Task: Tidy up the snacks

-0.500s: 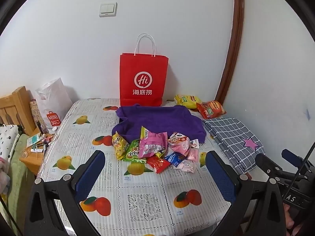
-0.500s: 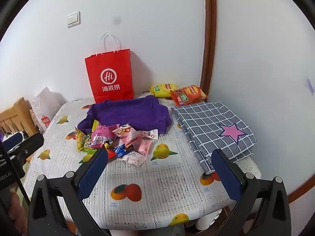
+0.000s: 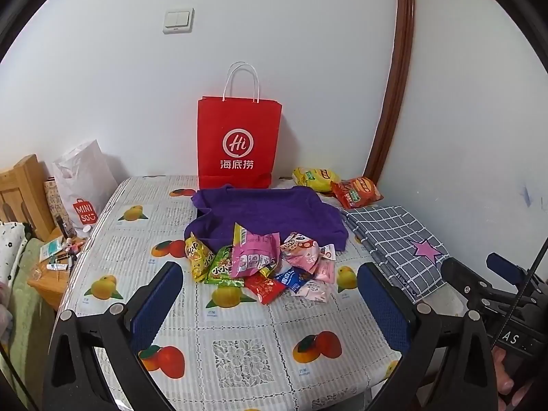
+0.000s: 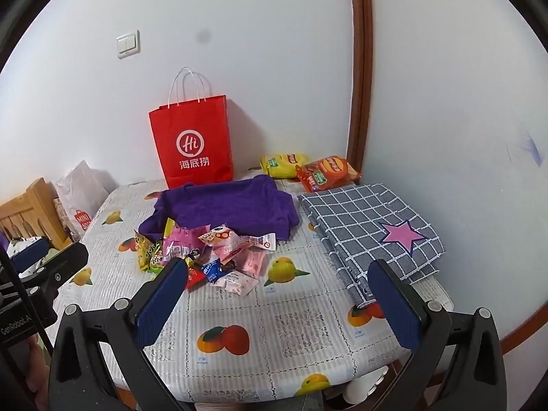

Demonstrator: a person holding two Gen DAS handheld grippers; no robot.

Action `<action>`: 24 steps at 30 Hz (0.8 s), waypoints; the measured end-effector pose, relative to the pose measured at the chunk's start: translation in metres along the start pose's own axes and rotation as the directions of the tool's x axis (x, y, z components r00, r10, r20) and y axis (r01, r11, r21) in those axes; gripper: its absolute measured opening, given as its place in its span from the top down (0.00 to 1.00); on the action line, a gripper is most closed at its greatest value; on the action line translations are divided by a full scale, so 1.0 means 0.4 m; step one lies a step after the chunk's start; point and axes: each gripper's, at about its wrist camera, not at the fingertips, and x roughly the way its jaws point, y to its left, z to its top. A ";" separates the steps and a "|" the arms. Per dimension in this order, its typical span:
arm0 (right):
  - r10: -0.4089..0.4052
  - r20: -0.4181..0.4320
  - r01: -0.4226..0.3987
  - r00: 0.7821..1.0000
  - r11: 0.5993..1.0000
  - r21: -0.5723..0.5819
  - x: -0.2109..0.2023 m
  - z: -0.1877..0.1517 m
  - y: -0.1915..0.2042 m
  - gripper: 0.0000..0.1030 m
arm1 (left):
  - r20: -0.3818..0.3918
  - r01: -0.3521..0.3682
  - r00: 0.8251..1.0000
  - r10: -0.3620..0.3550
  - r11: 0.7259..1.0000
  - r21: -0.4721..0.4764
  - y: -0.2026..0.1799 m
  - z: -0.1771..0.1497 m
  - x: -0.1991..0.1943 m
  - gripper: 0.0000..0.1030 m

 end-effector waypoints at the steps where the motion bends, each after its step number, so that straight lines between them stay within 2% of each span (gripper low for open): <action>1: 0.001 0.001 -0.001 1.000 1.000 0.001 -0.002 -0.001 0.000 0.00 | 0.001 0.001 1.000 -0.001 1.000 -0.001 0.000 0.000 -0.001 0.01; 24: 0.012 0.008 -0.012 1.000 1.000 0.005 -0.009 0.001 0.000 0.00 | 0.007 0.004 1.000 -0.004 1.000 0.001 -0.005 0.008 -0.009 0.01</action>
